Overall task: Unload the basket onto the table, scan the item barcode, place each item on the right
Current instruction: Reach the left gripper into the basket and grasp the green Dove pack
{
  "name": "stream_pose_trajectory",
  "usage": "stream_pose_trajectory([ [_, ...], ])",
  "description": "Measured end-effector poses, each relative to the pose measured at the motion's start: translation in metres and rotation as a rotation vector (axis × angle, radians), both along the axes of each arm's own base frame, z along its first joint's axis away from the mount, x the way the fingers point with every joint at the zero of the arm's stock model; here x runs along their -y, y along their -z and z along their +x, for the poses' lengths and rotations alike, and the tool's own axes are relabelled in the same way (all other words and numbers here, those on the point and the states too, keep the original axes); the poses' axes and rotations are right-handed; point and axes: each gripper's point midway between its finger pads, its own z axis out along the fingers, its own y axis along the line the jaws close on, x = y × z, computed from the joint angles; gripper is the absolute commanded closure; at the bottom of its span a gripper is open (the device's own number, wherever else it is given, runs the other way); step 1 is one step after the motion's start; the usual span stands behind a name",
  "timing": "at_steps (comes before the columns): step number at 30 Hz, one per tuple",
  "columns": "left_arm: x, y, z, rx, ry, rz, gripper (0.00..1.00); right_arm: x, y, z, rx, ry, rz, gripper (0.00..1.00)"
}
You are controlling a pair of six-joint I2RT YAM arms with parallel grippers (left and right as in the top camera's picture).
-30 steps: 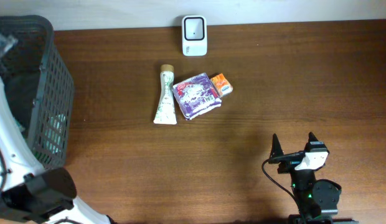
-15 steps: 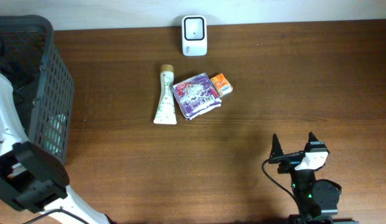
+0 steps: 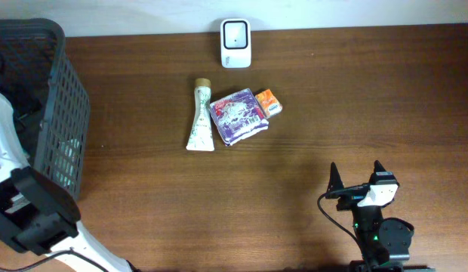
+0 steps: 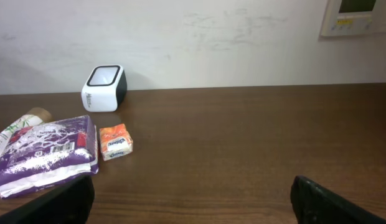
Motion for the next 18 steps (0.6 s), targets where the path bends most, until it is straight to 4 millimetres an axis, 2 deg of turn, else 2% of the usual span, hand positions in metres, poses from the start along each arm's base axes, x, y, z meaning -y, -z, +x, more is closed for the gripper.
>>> stream_pose_trajectory([
  [3, -0.011, 0.021, -0.008, -0.073, -0.024, 0.018, 0.36, 0.000, 0.000, 0.000, 0.000, 0.000, 0.000, 0.01],
  [11, -0.026, 0.067, -0.019, -0.202, -0.061, 0.024, 0.34, 0.000, 0.000, 0.000, 0.000, 0.000, 0.000, 0.01],
  [18, -0.033, 0.092, -0.027, -0.281, -0.084, 0.044, 0.32, 0.000, 0.000, 0.000, 0.000, 0.000, 0.000, 0.01],
])
